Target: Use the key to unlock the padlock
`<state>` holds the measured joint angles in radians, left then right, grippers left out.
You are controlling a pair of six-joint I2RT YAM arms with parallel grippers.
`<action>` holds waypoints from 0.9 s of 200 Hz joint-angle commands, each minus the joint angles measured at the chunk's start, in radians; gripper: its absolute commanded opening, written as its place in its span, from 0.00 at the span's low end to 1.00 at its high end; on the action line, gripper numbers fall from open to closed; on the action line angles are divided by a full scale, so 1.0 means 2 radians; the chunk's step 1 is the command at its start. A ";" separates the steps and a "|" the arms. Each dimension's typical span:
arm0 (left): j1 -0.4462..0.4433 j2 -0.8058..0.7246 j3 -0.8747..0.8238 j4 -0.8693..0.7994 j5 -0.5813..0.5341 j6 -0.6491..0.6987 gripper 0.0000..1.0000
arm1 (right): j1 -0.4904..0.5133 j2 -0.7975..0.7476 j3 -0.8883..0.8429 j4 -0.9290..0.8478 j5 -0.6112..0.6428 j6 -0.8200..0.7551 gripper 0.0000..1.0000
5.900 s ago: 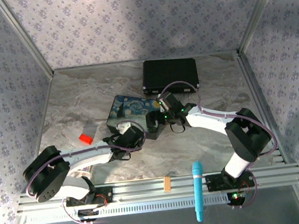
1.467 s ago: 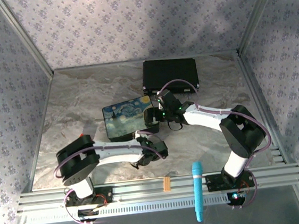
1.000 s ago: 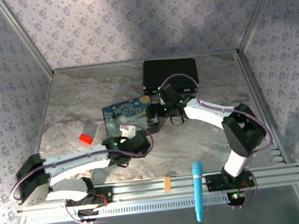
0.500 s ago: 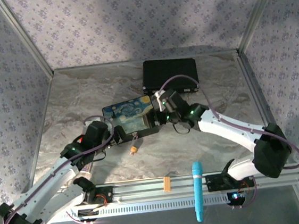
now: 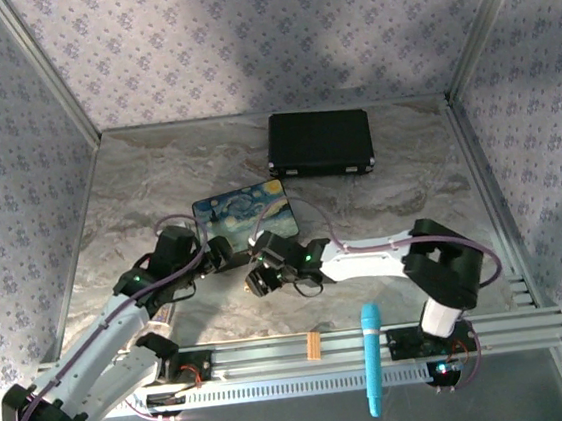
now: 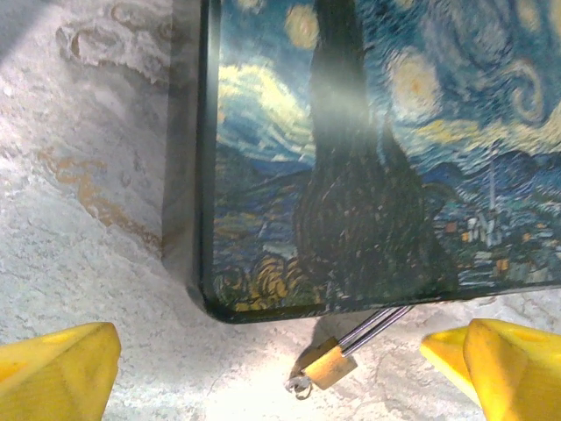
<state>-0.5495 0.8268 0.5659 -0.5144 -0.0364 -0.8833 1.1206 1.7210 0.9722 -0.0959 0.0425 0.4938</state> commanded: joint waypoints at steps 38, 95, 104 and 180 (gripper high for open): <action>0.004 -0.010 -0.011 0.015 0.006 -0.010 1.00 | 0.013 0.065 0.038 0.024 0.019 0.023 0.66; 0.004 -0.008 -0.014 0.017 0.006 -0.010 1.00 | 0.012 0.097 0.045 0.026 0.024 0.035 0.62; 0.004 -0.008 -0.014 0.016 0.006 -0.009 1.00 | 0.013 0.098 0.042 0.025 0.029 0.037 0.60; 0.004 -0.005 -0.011 0.019 0.002 -0.001 1.00 | 0.004 0.053 -0.044 0.100 -0.016 0.072 0.34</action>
<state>-0.5495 0.8192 0.5449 -0.4927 -0.0299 -0.8989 1.1278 1.8305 0.9646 0.0353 0.1005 0.5873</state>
